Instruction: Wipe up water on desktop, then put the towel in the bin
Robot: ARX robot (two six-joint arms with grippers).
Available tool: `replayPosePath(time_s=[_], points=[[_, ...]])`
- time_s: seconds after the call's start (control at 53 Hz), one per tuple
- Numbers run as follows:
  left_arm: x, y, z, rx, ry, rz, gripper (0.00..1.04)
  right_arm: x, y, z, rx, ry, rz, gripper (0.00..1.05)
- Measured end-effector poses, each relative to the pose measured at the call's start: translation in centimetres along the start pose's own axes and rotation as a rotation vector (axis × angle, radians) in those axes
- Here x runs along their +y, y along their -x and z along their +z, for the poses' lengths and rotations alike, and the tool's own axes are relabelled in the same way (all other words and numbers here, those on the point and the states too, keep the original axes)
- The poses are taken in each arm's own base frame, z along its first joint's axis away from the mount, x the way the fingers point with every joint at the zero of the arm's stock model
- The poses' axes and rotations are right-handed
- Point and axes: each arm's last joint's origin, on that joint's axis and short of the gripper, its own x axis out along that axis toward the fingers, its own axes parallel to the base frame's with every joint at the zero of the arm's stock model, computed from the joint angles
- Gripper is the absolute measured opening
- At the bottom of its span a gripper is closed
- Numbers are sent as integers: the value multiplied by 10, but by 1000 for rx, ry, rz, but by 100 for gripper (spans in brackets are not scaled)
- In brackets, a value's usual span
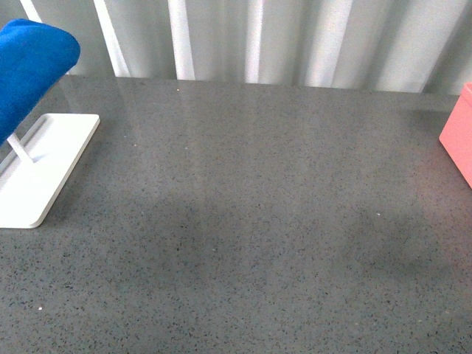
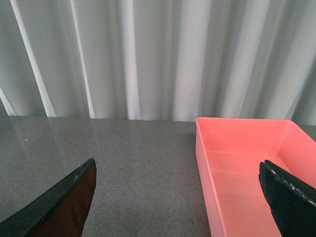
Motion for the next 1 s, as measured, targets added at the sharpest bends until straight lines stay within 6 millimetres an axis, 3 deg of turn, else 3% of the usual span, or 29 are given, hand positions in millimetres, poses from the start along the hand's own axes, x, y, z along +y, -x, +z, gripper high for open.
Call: replayPosePath(time_s=[0.17,0.283,0.49,0.641,0.754,0.886,0.999], points=[[1,-7,-7,106,242,47,98,0,0,0,0,0,0,98],[3,-23,13,47,282,23,98,0,0,0,0,0,0,98],[7,-88,65,8,160,-51,98,0,0,0,0,0,0,98],[9,-150,79,155,69,-107,98,0,0,0,0,0,0,98],[12,-206,79,268,-59,-88,98,0,0,0,0,0,0,98],[13,-241,68,376,-188,-86,98,0,0,0,0,0,0,98],[19,-268,38,538,-304,-48,98,0,0,0,0,0,0,98]])
